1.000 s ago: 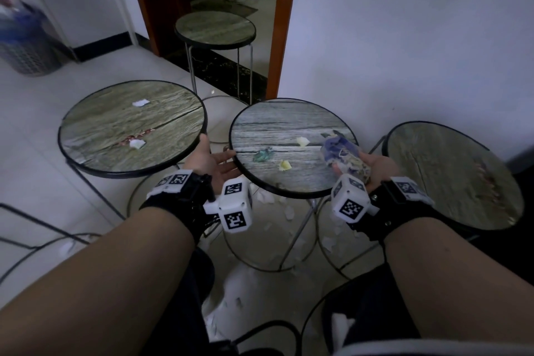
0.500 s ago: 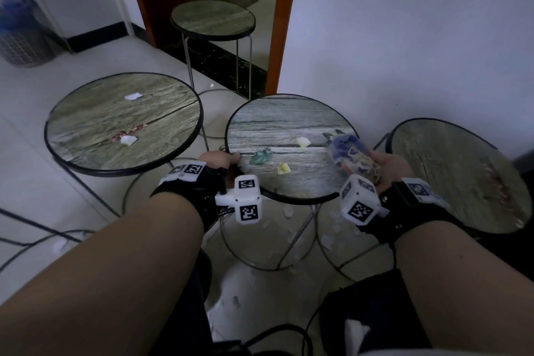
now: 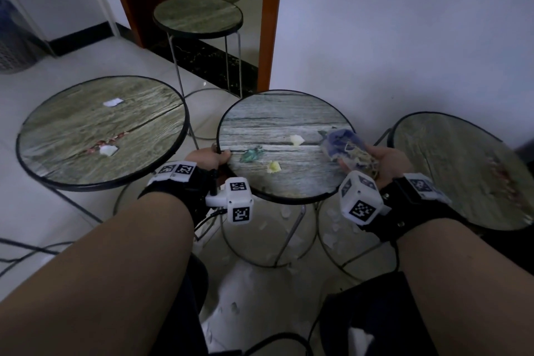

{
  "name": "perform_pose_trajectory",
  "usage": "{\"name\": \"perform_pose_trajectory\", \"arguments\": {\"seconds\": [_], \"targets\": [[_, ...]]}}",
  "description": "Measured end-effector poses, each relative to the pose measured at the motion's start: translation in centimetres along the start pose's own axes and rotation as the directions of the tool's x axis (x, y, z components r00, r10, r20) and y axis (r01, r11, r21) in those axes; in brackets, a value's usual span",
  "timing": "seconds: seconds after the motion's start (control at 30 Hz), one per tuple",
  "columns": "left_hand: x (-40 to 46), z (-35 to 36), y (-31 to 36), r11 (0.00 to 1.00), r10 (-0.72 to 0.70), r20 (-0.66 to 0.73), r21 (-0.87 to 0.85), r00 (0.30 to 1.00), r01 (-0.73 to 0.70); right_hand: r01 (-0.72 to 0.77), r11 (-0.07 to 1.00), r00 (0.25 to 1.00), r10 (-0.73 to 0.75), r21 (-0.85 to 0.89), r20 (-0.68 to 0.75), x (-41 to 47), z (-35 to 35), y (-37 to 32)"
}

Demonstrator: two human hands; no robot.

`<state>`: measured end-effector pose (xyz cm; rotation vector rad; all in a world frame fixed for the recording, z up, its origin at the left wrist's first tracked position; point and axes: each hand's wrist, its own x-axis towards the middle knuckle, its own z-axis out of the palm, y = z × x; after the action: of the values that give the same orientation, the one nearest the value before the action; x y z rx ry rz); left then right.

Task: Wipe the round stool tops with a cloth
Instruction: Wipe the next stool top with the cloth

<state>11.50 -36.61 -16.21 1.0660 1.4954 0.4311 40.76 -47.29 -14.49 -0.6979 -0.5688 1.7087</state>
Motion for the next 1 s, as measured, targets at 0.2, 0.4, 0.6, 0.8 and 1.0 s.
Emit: {"name": "perform_pose_trajectory", "arguments": {"seconds": [0.2,0.4,0.6,0.8,1.0], "targets": [[2.2,-1.7,-3.5,0.977,-0.046,0.002,-0.209,0.999,0.045,0.030,0.998,0.864,-0.001,0.049,-0.504,-1.5,3.3,-0.3],[-6.3,-2.2,-1.8,0.840,-0.098,-0.004,-0.537,0.995,0.081,0.146,0.989,0.705,-0.126,-0.031,-0.698,-2.8,4.1,0.3],[-11.3,-3.4,-0.2,0.804,-0.039,0.032,-0.593,0.999,0.050,0.226,0.962,0.926,-0.162,0.154,-0.341,-4.3,7.3,0.2],[-14.4,-4.8,1.5,0.745,0.032,0.063,-0.667,0.998,0.018,0.171,0.873,0.979,-0.201,-0.457,-0.018,-6.1,11.8,-0.5],[-14.5,-4.9,1.7,0.692,0.056,0.100,-0.721,0.993,0.034,0.111,0.858,0.942,-0.252,-0.502,-0.222,-5.7,13.3,-0.7]]}}
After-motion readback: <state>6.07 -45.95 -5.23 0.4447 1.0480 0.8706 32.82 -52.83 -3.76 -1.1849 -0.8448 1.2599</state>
